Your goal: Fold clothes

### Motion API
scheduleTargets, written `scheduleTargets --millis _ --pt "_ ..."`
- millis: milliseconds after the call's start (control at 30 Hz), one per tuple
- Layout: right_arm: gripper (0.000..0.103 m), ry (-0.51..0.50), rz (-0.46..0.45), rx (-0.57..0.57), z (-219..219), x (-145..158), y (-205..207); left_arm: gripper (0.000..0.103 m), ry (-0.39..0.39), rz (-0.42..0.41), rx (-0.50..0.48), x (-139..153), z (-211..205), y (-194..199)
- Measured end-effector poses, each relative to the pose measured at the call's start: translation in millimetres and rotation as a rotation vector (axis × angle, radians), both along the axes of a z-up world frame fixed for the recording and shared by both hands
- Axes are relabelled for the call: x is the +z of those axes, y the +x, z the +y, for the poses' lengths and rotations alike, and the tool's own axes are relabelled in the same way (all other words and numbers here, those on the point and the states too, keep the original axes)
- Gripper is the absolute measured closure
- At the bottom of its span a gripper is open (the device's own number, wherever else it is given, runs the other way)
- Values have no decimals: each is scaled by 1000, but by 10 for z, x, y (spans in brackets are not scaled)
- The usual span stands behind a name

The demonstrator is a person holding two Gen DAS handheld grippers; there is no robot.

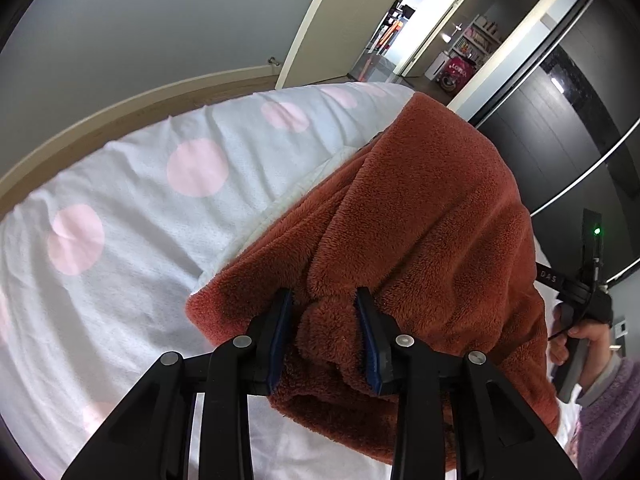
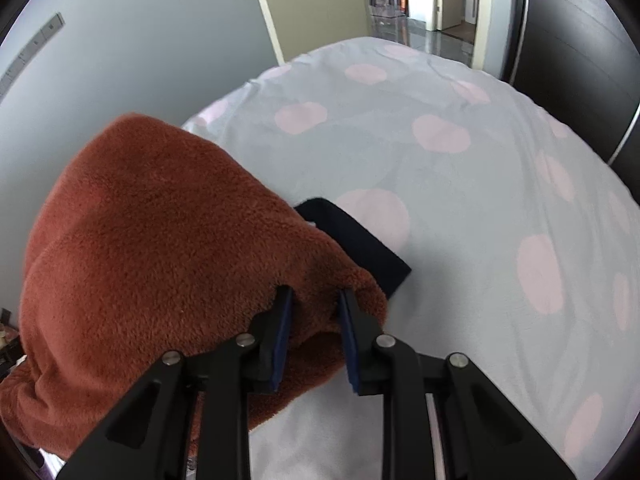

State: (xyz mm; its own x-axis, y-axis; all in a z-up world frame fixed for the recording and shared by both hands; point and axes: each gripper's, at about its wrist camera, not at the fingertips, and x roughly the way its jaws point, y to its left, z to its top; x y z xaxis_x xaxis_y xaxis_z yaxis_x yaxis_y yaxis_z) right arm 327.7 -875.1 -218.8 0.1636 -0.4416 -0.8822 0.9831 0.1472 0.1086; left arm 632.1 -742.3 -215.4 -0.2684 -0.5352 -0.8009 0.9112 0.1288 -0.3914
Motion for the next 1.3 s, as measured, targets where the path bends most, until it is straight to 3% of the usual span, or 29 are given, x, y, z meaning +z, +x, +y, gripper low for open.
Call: scheduleTargets --millis 100,233,400,567,767,867,1000,1300 --pt "81 -54 25 -30 202 317 33 68 -24 -1 12 221 115 39" --pt "78 -128 -95 3 699 733 117 68 -80 -61 -4 451 275 9" --pt "78 -177 -129 173 1255 914 732 68 -89 -95 -43 493 319 -73" --pt "79 -122 -75 170 1397 554 1022 68 -10 -77 -25 275 247 -27" --pt "80 -48 -71 112 1435 79 900 67 32 -73 -42 72 147 -59" --pt "79 -31 -83 96 1436 40 871 66 37 -75 -34 75 135 -63" --pt "79 -61 -118 81 1534 298 783 66 -4 -97 -42 348 290 -67" --pt "72 -122 -128 3 2028 1075 470 63 -132 -314 -83 1165 1024 -354"
